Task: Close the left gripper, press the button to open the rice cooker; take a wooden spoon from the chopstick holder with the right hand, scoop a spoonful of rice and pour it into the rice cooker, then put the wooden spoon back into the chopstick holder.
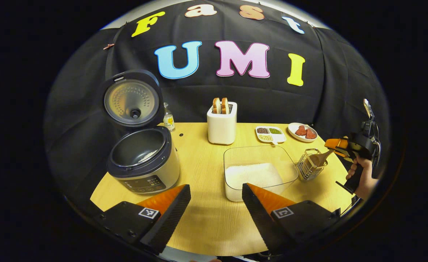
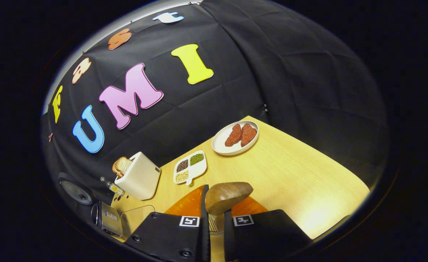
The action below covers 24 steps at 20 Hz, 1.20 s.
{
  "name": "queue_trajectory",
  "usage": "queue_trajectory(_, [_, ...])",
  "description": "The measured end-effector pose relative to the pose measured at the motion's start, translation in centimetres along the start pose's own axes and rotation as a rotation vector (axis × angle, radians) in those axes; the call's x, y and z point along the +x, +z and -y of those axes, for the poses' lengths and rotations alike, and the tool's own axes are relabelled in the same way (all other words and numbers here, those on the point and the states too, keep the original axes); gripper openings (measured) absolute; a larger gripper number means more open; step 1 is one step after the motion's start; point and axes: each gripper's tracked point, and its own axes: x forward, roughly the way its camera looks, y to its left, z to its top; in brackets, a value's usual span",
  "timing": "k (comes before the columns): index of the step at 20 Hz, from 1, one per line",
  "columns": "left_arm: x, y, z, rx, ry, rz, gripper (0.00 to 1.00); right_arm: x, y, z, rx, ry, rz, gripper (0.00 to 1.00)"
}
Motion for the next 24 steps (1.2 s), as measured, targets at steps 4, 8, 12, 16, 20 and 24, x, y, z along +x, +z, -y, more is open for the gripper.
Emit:
queue_trajectory(4, [-0.7, 0.7, -1.8, 0.0, -0.009, 0.042, 0.98, -1.2, 3.7, -2.5, -0.06, 0.019, 0.057, 0.19])
queue_trajectory(8, [-1.2, 0.8, -4.8, -0.018, -0.02, 0.078, 0.98, -3.3, 5.7, -5.9, -0.135, 0.043, 0.11, 0.19])
queue_trajectory(12, [-1.2, 0.0, -8.4, -0.047, -0.049, 0.084, 0.98, -5.1, 4.7, -10.9, -0.164, 0.08, 0.107, 0.18])
queue_trajectory(16, [-0.3, -0.6, -11.7, -0.088, -0.103, 0.065, 0.98, -6.3, 3.3, -16.8, -0.178, 0.158, 0.13, 0.19])
queue_trajectory(20, [1.0, -0.4, -13.7, -0.169, -0.156, 0.073, 0.96, -5.3, 0.0, -20.7, -0.227, 0.206, 0.098, 0.19])
queue_trajectory(24, [1.9, -1.0, -14.4, -0.178, -0.159, 0.09, 0.96, -3.0, -3.9, -22.0, -0.32, 0.216, 0.056, 0.19])
